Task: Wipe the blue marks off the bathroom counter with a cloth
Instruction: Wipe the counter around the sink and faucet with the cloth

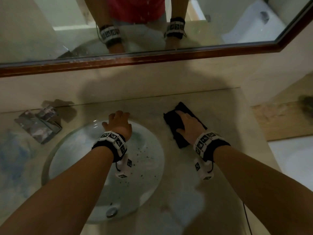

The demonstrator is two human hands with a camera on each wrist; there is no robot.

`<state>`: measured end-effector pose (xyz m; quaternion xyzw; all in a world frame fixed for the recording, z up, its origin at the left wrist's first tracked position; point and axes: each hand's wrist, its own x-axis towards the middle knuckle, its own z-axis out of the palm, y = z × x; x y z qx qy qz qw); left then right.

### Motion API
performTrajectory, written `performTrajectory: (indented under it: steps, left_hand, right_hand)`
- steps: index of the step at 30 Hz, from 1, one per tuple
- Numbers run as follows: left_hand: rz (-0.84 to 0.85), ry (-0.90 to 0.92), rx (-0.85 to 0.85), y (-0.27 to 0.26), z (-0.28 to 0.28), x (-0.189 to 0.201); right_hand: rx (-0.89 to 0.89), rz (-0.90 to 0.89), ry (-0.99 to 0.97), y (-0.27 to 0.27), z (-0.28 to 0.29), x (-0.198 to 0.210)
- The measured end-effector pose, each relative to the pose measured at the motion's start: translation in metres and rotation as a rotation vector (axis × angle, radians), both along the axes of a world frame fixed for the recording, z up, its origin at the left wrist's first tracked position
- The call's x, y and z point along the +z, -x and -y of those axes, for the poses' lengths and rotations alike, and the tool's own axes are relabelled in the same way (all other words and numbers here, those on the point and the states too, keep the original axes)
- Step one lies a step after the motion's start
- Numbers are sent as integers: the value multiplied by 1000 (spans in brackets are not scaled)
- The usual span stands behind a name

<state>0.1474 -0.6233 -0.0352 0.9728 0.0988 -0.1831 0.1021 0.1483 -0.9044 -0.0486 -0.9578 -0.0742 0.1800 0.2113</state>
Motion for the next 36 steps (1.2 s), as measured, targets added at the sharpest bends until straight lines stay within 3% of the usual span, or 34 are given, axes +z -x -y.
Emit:
performTrajectory:
  steps: [3,6,9,13,16,19,22,30,36]
  left_hand:
    - [13,-5,-23,-3,2,0]
    - [16,4,-42,-6,12,3]
    - [-10,8,-52,-11,20,5]
    - [-41,-6,-57,-14,21,7]
    - [-54,-20,-56,-16,16,7]
    - [-50,-18,-57,-17,8,7]
    - [-49,-29,-53,-19,1,6]
    - [15,-102,-5,-33,-20,-2]
    - [71,-164,-103,-41,-39,-11]
  right_hand:
    - [75,-59,-100,0,-20,-1]
    - [-93,-50,-206,-6,-20,-2]
    - [-128,-70,-50,-11,-1,-3]
    - [-120,-284,277,-19,14,8]
    - [-67,-279,422,-24,7,15]
    - [41,-224,334,-23,5,12]
    - [153,-209,384,-18,2,6]
    - [223,-276,379,-21,-29,3]
    - [236,-252,341,-27,-63,0]
